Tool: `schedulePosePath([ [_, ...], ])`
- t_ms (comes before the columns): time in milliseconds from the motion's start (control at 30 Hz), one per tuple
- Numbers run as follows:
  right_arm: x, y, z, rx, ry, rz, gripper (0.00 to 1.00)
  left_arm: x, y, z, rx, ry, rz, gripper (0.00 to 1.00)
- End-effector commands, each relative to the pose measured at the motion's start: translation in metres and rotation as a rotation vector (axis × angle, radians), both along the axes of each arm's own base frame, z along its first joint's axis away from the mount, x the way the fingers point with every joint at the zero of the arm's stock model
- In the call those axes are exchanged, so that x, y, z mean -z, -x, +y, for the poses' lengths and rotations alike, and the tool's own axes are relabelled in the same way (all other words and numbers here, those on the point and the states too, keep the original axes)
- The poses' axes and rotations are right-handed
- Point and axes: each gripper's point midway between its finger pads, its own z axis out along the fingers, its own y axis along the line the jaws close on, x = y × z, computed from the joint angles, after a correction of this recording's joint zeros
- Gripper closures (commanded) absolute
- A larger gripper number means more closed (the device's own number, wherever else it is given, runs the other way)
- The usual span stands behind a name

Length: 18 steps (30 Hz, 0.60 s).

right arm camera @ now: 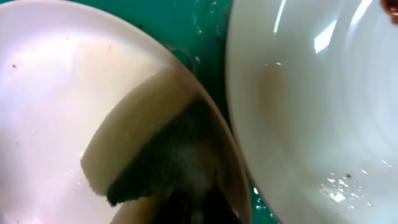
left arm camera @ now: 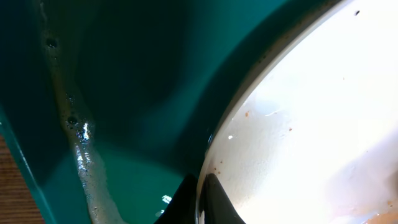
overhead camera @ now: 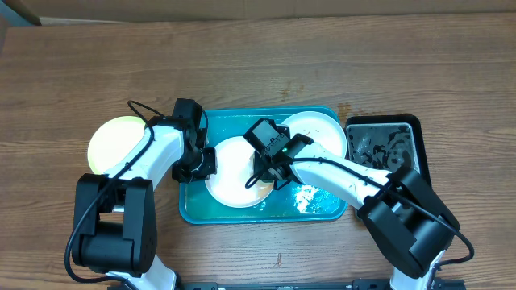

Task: Clean dirty plates on tray and stack at the side
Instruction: 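Scrub the white plate with the sponge while left gripper holds its rim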

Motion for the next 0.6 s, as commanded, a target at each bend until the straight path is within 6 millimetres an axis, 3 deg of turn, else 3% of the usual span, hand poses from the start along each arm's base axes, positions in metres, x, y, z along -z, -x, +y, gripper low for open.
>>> schedulePosePath([
  [0,0.013,-0.003,-0.039,0.076,0.141,-0.013,0.96,0.013,0.011,0.013,0.013,-0.062,0.048,0.96],
  [567,-0.077,-0.024,-0.023,0.078,0.034,-0.140,0.96,0.013,0.012,0.013,0.013,-0.062,0.050,0.96],
])
